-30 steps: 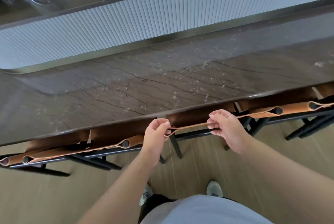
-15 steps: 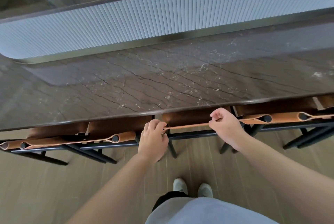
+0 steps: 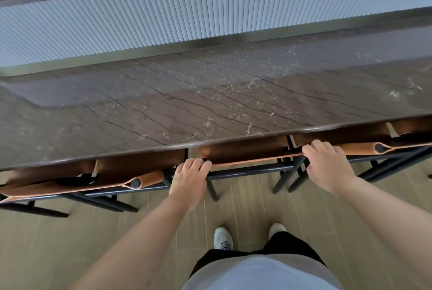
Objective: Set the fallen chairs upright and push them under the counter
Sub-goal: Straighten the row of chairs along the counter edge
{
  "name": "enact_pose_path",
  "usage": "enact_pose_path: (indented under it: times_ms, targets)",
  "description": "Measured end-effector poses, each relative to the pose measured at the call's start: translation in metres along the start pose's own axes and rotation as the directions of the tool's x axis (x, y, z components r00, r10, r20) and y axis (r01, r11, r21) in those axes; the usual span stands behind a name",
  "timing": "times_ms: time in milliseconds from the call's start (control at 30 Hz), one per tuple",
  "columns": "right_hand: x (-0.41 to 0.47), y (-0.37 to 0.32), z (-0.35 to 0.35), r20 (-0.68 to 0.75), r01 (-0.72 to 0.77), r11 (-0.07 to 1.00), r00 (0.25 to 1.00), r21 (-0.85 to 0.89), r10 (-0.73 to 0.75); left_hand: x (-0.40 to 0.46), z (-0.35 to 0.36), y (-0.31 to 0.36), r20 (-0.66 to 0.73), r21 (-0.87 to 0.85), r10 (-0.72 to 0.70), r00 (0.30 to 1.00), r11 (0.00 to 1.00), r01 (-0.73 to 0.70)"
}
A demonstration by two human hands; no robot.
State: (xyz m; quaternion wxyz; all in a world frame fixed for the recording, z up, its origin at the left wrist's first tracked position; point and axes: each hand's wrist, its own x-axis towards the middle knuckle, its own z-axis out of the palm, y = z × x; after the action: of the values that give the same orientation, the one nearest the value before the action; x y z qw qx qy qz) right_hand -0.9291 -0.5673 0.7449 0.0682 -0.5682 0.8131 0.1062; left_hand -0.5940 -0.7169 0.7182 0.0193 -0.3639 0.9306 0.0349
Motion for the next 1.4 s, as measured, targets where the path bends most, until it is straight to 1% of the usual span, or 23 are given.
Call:
enact_pose_path:
  times_ms: [133, 233, 300, 500, 733, 867, 967, 1067, 1200, 1400]
  targets:
    - [0.012, 0.012, 0.004, 0.009, 0.059, 0.995, 0.998, -0.086, -0.058, 0.009, -0.005, 0.006, 0.116, 0.078, -0.073, 0.990, 0.995, 0.065]
    - [0.021, 0.016, 0.006, 0.030, 0.114, 0.990, 0.993, -0.080, -0.112, 0.016, -0.009, 0.015, 0.178, 0.119, -0.169, 0.969, 0.982, 0.149]
    - [0.027, 0.020, 0.007, 0.038, 0.166, 0.984, 0.986, -0.069, -0.164, 0.020, -0.010, 0.025, 0.188, 0.168, -0.220, 0.957, 0.967, 0.190]
    - [0.039, 0.034, 0.012, 0.066, 0.297, 0.954, 0.954, -0.033, -0.294, 0.035, -0.011, 0.040, 0.226, 0.250, -0.302, 0.926, 0.937, 0.245]
    - [0.047, 0.043, 0.016, 0.060, 0.397, 0.917, 0.917, -0.041, -0.394, 0.041, -0.012, 0.039, 0.261, 0.268, -0.330, 0.907, 0.928, 0.260]
    - [0.050, 0.043, 0.015, 0.073, 0.418, 0.908, 0.907, -0.029, -0.416, 0.039, -0.013, 0.037, 0.274, 0.271, -0.288, 0.918, 0.938, 0.214]
    - [0.052, 0.042, 0.012, 0.102, 0.413, 0.911, 0.907, -0.012, -0.409, 0.040, -0.015, 0.031, 0.294, 0.269, -0.208, 0.933, 0.954, 0.128]
    - [0.053, 0.039, 0.011, 0.136, 0.395, 0.918, 0.912, -0.043, -0.387, 0.040, -0.016, 0.024, 0.316, 0.265, -0.122, 0.941, 0.963, 0.036]
    - [0.054, 0.038, 0.009, 0.157, 0.395, 0.916, 0.911, -0.064, -0.382, 0.040, -0.018, 0.020, 0.330, 0.254, -0.078, 0.941, 0.967, -0.009]
    - [0.053, 0.038, 0.005, 0.155, 0.378, 0.925, 0.917, -0.039, -0.368, 0.037, -0.020, 0.015, 0.328, 0.238, -0.025, 0.944, 0.970, -0.057]
